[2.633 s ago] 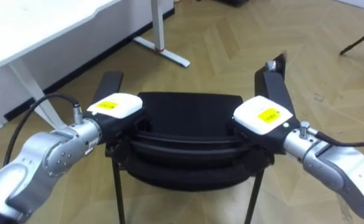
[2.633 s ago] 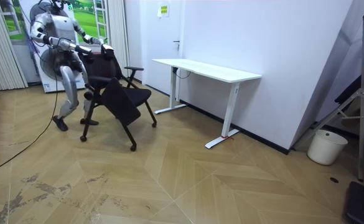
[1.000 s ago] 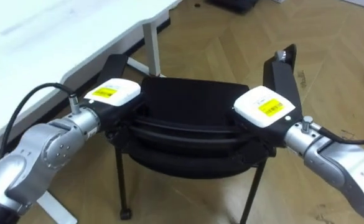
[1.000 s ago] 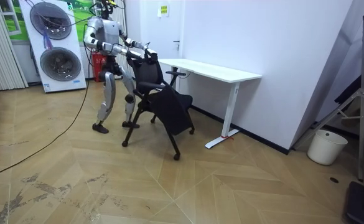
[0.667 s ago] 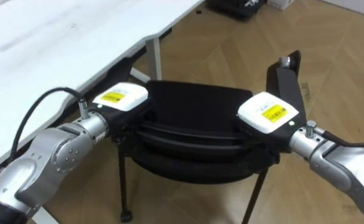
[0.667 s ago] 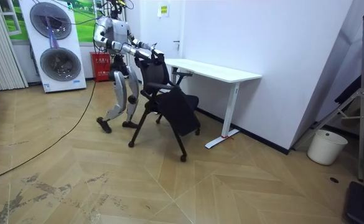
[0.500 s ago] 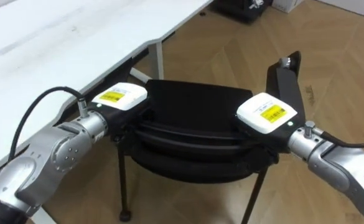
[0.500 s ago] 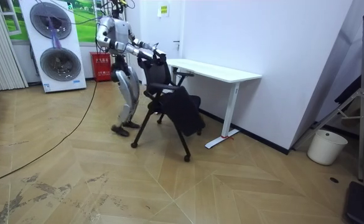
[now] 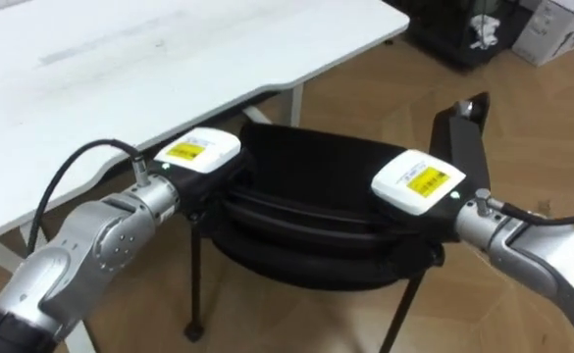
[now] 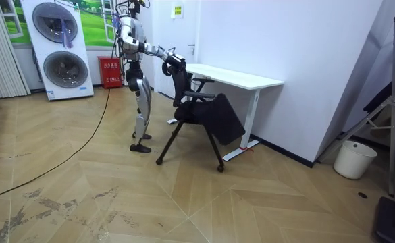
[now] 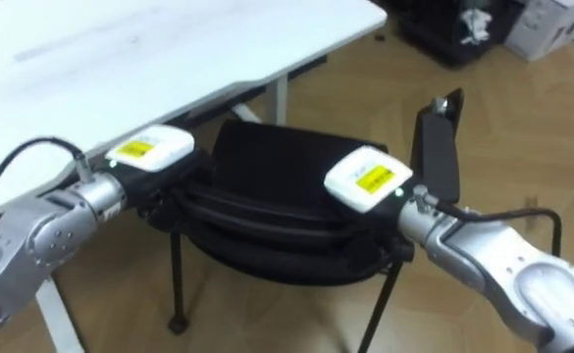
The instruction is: Push chair
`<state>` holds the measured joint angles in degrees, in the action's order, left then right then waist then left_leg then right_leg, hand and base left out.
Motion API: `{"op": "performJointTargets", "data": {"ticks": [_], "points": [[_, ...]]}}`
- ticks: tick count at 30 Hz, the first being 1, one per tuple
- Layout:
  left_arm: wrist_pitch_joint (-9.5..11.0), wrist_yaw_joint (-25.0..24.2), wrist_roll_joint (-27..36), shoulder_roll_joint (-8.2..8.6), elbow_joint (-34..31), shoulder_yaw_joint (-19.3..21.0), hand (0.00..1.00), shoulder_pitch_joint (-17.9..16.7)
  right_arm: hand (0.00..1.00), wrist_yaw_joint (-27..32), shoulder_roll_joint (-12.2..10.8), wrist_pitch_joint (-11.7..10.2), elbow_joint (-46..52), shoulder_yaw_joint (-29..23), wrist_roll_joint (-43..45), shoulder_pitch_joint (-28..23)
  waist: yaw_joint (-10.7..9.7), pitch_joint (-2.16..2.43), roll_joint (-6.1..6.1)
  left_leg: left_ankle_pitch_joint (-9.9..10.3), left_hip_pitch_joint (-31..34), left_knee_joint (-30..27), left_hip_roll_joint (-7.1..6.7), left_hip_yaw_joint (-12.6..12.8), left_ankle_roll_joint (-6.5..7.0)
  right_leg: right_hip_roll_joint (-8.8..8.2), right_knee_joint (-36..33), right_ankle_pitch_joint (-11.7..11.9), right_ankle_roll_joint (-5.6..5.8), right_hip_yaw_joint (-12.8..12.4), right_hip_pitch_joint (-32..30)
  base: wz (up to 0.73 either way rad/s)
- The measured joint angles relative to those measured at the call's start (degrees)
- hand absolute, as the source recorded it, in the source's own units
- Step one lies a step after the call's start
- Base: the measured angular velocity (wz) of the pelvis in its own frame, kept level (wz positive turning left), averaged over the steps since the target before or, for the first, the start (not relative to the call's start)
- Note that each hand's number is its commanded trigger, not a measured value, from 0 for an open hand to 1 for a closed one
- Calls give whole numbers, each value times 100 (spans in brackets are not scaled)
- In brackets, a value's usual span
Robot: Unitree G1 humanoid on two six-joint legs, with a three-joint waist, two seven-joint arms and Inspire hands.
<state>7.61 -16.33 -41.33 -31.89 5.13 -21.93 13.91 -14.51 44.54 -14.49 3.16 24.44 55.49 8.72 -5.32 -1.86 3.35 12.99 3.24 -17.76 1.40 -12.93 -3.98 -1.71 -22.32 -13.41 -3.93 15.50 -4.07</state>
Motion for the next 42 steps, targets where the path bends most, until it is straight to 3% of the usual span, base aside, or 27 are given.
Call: {"op": "performJointTargets", "data": {"ticks": [2,4,5,7,9,12,14,19,28,33,39,42], "points": [[-15,6,-132,79,-29,1,100,5,100,-16,41,0,20,0,44,17,2,2,22,-106,-26,173,11,-4,-13,-40,34,0,0,237,66,56],[-122,-27,-344,312,1,-5,100,-9,100,-169,43,-24,7,11,149,23,-11,-6,45,-225,-160,389,67,53,-37,-82,126,0,0,686,331,80],[-135,-41,-353,338,6,-6,100,-8,100,-199,34,-27,-3,11,162,23,-56,-10,59,-251,-148,391,85,113,-43,-87,187,0,1,846,407,103],[-150,-39,-401,380,3,-9,100,3,100,-220,33,-32,-26,-6,146,25,-241,2,111,-427,43,379,129,514,-43,-116,356,-2,4,1246,564,115],[-256,3,-437,415,15,-4,100,62,100,-242,33,-52,64,-92,93,36,-343,19,139,-552,174,382,132,671,-39,-123,485,-2,4,1580,663,92],[-338,-32,-447,439,23,-17,100,135,100,-296,54,-54,173,-109,96,37,-415,41,160,-613,270,366,132,677,-70,-72,671,-2,4,1799,755,49],[-349,-42,-451,478,50,-45,100,137,100,-299,92,-52,170,-100,102,35,-422,46,149,-640,233,397,131,682,-78,-67,688,-2,4,1857,805,11],[-390,-94,-594,672,53,-116,100,178,100,-372,367,-60,259,-8,99,35,-445,47,141,-849,224,580,128,983,-46,-111,696,-2,5,2110,823,14],[-421,-134,-714,762,93,-115,100,196,100,-564,386,-51,403,2,111,36,-413,47,125,-1189,197,833,128,990,-68,-37,794,-5,10,2256,831,7],[-407,-164,-718,768,113,-114,100,192,100,-633,395,-51,448,2,110,39,-346,48,121,-1274,198,837,150,991,-61,-17,859,-13,24,2225,854,-1],[-389,-174,-716,799,165,-114,100,181,100,-760,372,-49,486,18,104,39,-225,49,124,-1298,155,836,209,1154,-65,26,860,-68,119,2248,893,-1],[-388,-199,-717,804,174,-114,100,176,100,-818,375,-37,525,55,100,39,-222,54,132,-1304,146,841,213,1213,-68,42,859,-68,119,2356,933,2]]}}
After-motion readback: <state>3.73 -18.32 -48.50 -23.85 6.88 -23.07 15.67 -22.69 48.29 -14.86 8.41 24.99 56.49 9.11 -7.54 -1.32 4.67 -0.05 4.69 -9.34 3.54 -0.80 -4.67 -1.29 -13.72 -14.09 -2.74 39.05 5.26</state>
